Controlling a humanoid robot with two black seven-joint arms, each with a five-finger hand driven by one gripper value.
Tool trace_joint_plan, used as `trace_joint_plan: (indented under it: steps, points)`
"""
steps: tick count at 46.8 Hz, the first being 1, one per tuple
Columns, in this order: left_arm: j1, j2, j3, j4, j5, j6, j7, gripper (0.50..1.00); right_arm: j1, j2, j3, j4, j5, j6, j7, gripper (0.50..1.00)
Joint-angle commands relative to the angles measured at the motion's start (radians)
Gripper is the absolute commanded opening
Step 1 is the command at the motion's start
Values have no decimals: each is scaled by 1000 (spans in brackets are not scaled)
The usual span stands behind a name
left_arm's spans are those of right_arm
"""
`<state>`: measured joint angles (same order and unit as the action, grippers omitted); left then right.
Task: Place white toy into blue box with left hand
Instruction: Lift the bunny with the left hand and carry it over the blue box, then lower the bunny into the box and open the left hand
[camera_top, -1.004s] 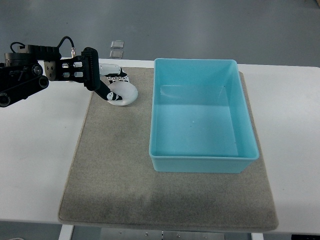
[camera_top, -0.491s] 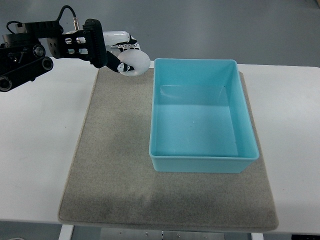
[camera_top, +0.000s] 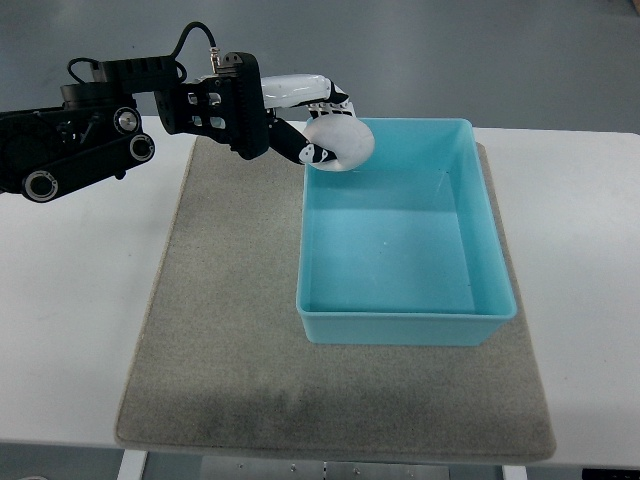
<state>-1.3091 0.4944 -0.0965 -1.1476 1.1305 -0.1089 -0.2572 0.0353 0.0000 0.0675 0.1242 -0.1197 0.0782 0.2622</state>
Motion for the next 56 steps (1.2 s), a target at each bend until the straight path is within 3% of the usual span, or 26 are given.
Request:
trace_joint_plan:
  steps: [1, 17, 25, 38, 47, 50, 56]
  points:
    - [4, -17, 0, -6, 0, 0, -1, 581, 0, 0, 0, 0, 0, 0, 0, 936]
    - [51, -62, 6, -1, -2, -2, -1, 658, 0, 0, 0, 0, 0, 0, 0, 936]
    - [73, -80, 11, 3, 5, 0, -1, 666, 0, 0, 0, 0, 0, 0, 0, 936]
    - [93, -94, 12, 8, 5, 0, -1, 771, 0, 0, 0, 0, 0, 0, 0, 936]
    - [99, -94, 12, 8, 5, 0, -1, 776, 0, 0, 0, 0, 0, 0, -1, 936]
    - [99, -94, 12, 8, 5, 0, -1, 810, 0, 0, 0, 0, 0, 0, 0, 936]
    - [99, -94, 14, 9, 2, 0, -1, 812, 0, 0, 0, 0, 0, 0, 0, 936]
